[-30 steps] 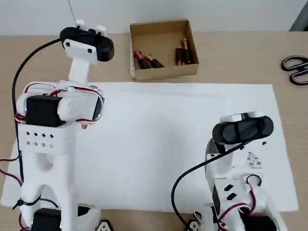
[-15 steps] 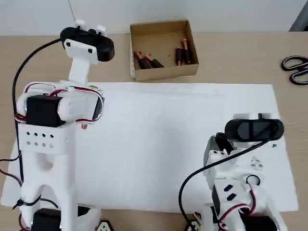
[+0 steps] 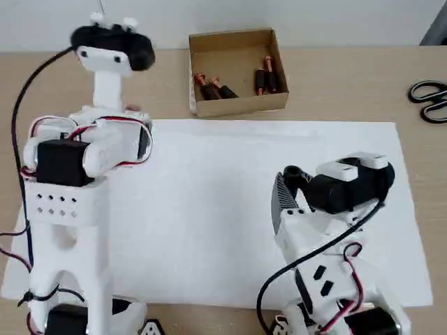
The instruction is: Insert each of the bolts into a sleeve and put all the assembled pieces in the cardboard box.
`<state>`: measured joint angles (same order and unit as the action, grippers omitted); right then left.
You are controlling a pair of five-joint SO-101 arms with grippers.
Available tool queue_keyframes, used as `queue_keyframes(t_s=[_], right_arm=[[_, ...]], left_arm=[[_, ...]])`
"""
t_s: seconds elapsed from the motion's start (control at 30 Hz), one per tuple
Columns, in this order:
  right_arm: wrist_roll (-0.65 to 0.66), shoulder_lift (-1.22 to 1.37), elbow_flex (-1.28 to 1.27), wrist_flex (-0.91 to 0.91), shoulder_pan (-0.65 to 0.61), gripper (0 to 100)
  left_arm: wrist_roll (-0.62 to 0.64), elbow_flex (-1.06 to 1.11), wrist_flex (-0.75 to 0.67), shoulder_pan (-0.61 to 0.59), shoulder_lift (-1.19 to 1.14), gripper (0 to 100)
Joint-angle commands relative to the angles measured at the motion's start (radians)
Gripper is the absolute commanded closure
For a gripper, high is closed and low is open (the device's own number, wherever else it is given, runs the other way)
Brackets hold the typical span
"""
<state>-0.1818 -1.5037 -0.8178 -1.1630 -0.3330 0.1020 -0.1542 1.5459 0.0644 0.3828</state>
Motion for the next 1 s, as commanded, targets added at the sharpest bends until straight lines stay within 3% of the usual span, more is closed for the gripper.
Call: queue_keyframes(t_s=[0.0,0.1,0.37,0.57,0.77,0.97], right_arm=[[-0.006,-0.002,-0.049,0.065,-0.033,99.5],[-0.008,-0.002,-0.083,0.099,-0.058,99.5],[-0.009,-0.002,-0.101,0.111,-0.093,99.5],[-0.008,-0.002,-0.101,0.111,-0.131,99.5],[-0.009,-0.002,-0.101,0.11,-0.131,99.5],[-0.011,-0.002,-0.101,0.11,-0.134,99.5]], left_arm=[[0.114,-0.008,-0.143,0.038,0.089,99],[0.14,-0.008,-0.204,0.098,0.132,99],[0.219,-0.004,-0.204,0.279,0.233,99],[0.348,0.042,-0.184,0.348,0.216,99],[0.365,0.05,-0.19,0.443,0.212,99],[0.416,0.05,-0.192,0.454,0.209,99]])
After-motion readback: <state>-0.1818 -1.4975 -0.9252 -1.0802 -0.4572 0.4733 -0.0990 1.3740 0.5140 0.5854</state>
